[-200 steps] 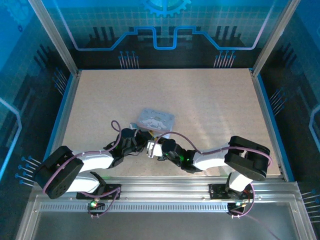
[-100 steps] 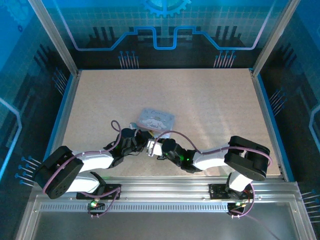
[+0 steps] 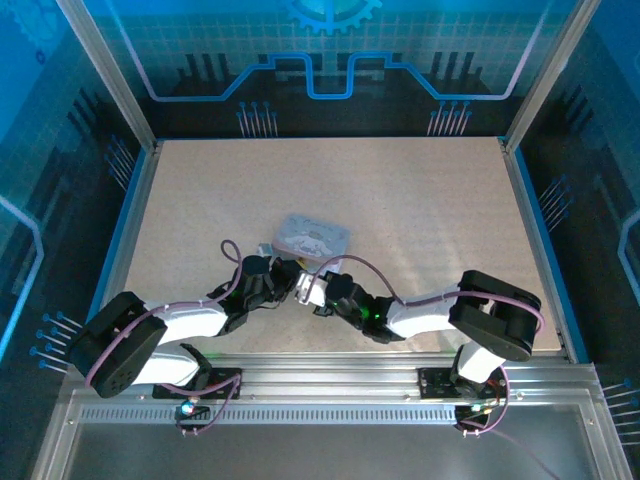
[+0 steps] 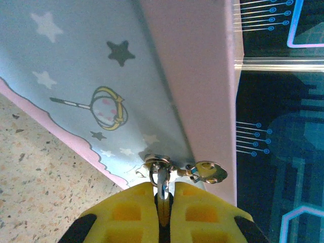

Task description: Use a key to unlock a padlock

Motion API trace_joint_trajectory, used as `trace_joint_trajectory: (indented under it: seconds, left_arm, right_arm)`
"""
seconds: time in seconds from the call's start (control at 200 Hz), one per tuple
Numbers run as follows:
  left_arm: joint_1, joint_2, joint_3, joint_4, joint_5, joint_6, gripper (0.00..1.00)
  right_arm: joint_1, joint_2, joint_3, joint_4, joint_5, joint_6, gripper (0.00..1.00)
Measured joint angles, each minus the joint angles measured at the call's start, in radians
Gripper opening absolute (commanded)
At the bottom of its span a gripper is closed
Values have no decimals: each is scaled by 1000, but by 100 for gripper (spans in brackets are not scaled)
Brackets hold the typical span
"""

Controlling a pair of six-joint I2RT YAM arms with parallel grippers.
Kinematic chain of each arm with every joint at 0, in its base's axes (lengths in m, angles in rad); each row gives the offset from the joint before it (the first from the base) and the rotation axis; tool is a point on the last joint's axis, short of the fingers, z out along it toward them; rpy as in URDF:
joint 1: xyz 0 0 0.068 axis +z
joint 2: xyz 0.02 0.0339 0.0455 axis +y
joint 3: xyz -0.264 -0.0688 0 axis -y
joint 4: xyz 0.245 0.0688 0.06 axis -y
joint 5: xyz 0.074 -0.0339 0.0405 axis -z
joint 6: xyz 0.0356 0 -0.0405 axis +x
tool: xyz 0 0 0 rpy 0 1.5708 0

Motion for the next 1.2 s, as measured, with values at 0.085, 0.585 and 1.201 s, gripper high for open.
trace_joint_trajectory:
  seconds: [0.085,0.585,1.201]
  left_arm:
    - [-3,0,4,7,-8,-3,7]
    - [-9,1,9,13,-34,-7,22]
    - [-17,-110,14,-193,-68,94,68]
  right_arm:
    - [-14,-13,-1,-2,-23,56,0]
    - [-78,-28,-3,-11,-166,324,0]
    - [-216,-37,10,-187,-368,516,0]
